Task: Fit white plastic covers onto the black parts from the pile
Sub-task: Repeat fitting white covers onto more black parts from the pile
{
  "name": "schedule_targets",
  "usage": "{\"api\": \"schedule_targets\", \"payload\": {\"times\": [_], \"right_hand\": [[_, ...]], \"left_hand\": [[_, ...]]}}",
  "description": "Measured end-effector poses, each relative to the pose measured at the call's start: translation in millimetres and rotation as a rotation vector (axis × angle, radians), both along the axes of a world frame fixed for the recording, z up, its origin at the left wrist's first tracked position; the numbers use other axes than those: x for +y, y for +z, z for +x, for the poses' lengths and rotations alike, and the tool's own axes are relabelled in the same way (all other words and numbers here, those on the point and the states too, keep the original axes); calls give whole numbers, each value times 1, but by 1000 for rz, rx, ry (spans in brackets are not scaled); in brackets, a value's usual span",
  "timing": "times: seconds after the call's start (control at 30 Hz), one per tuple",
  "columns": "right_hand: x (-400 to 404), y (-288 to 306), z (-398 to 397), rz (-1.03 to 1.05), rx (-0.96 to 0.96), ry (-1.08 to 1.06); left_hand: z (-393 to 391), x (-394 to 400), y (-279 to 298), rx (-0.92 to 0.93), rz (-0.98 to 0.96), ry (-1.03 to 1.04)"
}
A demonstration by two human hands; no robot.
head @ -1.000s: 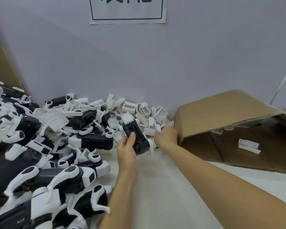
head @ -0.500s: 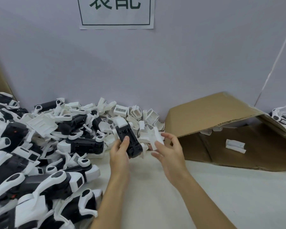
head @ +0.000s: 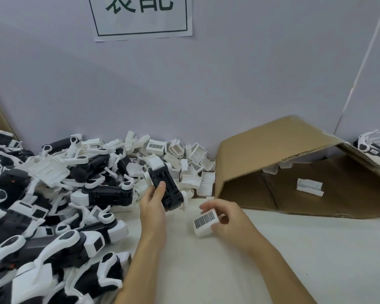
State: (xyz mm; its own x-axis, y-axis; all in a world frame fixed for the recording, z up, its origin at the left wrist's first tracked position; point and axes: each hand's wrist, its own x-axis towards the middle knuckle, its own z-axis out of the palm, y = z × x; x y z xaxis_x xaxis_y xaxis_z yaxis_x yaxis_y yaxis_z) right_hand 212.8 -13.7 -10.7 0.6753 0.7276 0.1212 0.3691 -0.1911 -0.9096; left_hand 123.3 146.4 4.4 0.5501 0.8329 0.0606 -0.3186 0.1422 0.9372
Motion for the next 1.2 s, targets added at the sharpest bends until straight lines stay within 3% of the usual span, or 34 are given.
{"api": "schedule_targets", "payload": {"times": [0.1, 0.2, 0.47, 0.63, 0.7, 0.83, 0.97, 1.07, 1.2], "right_hand": [[0, -3, 3, -89, -43, -4], [3, -7, 2, -192, -211, -30], [13, -4, -11, -199, -366, 19], [17, 2, -19, -78, -560, -256], [22, 5, -29, -208, -586, -354], [35, -5, -44, -451, -534, -278], [32, -9, -33, -158, -513, -352], [29, -7, -27, 126, -394, -386], [32, -10, -25, 346, -275, -418]], "left_hand": [[-2, -2, 1, 7, -4, 18], [-2, -3, 2, -4, -4, 20], [-2, -1, 1, 13, -18, 47], [-3, 1, 1, -12, -43, 50], [-2, 0, 1, -23, -35, 60], [-1, 0, 0, -7, 10, 71], [-2, 0, -2, -2, 63, 69], [-1, -4, -2, 13, 110, 32], [2, -11, -3, 96, 263, -94]]}}
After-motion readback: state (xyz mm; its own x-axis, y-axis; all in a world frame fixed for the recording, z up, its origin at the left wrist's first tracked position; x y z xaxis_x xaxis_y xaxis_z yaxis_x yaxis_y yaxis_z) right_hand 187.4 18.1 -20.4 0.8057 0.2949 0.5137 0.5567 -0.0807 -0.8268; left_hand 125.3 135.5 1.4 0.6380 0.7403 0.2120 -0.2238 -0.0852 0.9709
